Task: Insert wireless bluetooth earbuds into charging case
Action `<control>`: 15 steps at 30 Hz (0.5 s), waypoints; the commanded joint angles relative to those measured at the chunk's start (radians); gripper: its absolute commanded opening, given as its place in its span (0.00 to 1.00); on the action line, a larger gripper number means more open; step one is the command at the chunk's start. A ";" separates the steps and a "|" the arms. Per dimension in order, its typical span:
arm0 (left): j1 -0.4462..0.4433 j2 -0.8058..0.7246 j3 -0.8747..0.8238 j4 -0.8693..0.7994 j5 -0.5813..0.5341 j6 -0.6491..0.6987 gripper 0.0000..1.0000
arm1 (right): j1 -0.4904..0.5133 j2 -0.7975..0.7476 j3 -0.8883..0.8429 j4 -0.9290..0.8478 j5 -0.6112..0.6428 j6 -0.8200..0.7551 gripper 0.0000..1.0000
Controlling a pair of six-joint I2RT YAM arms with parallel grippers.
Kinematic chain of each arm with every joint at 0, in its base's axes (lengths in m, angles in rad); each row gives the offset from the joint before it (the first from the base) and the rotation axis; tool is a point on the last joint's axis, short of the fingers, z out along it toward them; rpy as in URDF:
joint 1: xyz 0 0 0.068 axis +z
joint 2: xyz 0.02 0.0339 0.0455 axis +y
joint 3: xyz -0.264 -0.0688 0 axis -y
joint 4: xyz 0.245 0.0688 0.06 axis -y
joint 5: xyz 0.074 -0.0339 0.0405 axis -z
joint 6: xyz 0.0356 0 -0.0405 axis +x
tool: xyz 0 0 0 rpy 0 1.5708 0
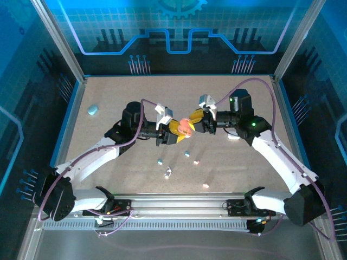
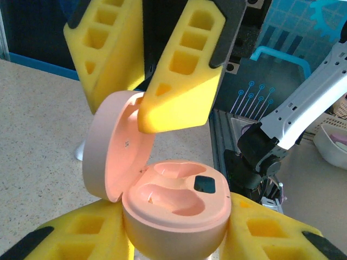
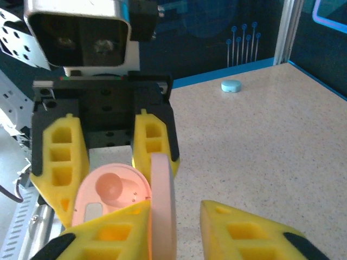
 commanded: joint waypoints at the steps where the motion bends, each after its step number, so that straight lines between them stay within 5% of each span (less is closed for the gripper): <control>1: -0.009 0.013 0.012 0.037 0.035 -0.010 0.26 | 0.011 0.020 0.042 -0.077 -0.060 -0.060 0.27; 10: -0.010 0.010 0.002 0.061 0.036 -0.017 0.27 | 0.026 0.076 0.097 -0.179 -0.058 -0.125 0.29; 15: -0.011 0.014 0.002 0.047 0.023 -0.006 0.34 | 0.029 0.073 0.104 -0.166 -0.073 -0.118 0.13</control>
